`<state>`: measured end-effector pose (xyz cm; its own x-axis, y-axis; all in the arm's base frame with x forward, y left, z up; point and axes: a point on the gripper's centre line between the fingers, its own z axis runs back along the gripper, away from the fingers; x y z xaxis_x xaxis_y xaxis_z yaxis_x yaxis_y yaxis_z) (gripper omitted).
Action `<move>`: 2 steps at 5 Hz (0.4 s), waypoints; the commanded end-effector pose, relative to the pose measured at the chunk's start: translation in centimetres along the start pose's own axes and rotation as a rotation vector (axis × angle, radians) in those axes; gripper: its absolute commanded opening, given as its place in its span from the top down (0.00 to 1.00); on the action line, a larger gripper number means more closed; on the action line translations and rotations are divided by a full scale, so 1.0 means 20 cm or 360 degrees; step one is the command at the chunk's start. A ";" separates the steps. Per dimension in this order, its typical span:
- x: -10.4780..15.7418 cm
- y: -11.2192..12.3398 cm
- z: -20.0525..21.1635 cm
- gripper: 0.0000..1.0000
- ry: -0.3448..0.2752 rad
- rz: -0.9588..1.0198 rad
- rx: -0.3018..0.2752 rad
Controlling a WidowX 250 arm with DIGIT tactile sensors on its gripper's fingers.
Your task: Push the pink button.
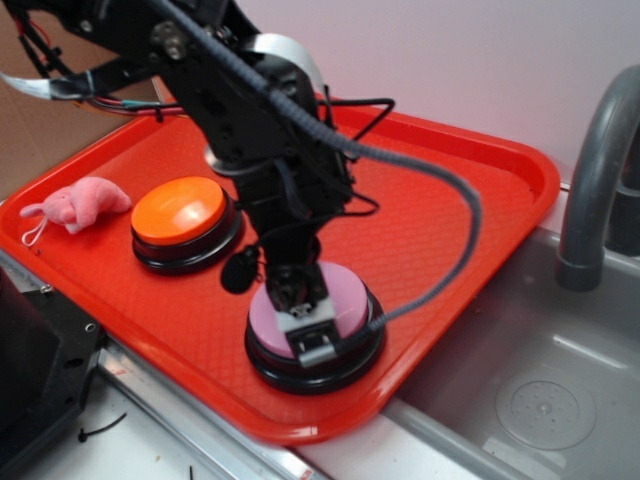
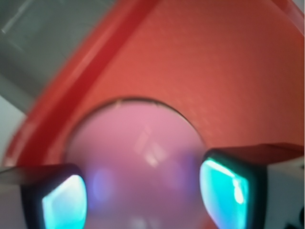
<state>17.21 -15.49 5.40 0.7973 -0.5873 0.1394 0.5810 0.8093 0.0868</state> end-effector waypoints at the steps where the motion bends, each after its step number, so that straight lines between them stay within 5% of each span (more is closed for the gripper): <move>1: 0.08 0.06 0.18 0.00 0.0135 0.0020 -0.0040; 2: 0.11 0.12 0.36 0.00 0.0113 0.0041 -0.0043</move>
<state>19.00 -13.98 11.66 0.8260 -0.5636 0.0118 0.5619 0.8249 0.0620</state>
